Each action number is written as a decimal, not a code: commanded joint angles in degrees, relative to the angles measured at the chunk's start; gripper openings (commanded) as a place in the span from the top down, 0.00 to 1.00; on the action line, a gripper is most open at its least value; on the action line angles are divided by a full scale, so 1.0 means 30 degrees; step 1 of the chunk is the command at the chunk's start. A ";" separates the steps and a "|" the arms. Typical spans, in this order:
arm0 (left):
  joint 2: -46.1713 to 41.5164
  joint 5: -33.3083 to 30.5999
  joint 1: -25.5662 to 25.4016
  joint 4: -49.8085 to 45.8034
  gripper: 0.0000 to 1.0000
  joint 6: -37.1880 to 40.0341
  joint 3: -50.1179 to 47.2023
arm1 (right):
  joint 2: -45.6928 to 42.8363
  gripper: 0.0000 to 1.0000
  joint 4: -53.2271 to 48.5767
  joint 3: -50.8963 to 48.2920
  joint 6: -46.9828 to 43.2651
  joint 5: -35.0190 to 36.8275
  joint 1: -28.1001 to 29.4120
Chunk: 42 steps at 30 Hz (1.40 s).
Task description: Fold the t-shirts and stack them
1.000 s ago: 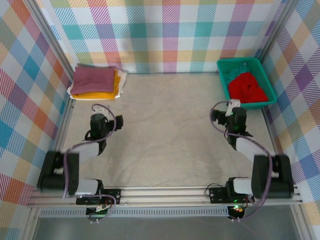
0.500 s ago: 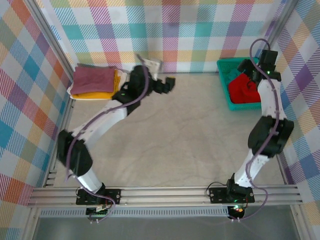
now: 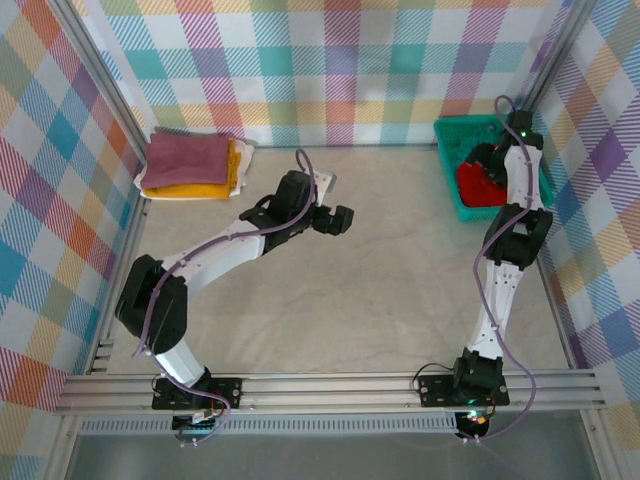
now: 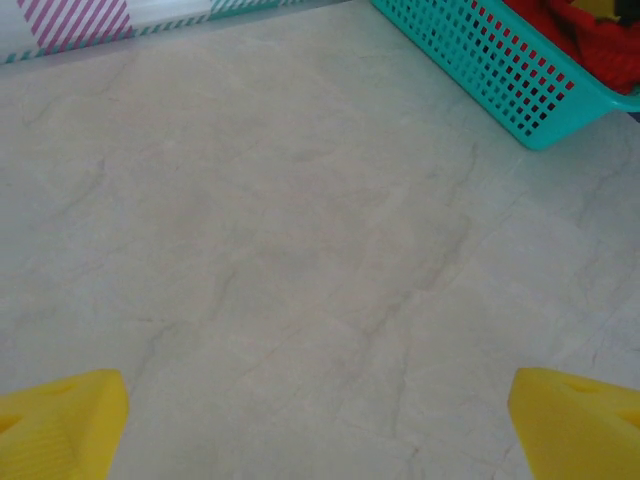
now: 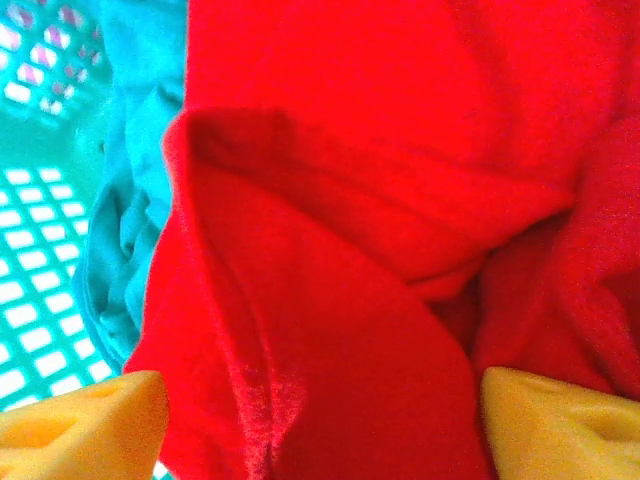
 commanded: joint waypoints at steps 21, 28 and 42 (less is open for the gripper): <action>-0.3698 -0.1986 -0.0142 0.1646 0.01 -0.0469 -0.2382 | -1.1581 1.00 0.4019 -0.6713 0.1003 -0.1683 0.0526; -0.4563 -0.1795 -0.0142 0.1378 0.01 -0.0473 -0.2175 | -1.3720 1.00 0.2497 -0.4030 0.0078 -0.1729 0.1269; -0.7252 -0.0754 -0.0142 0.2222 0.00 -0.0071 -0.2645 | -1.6689 1.00 0.1446 0.2708 -0.2207 -0.1142 0.7087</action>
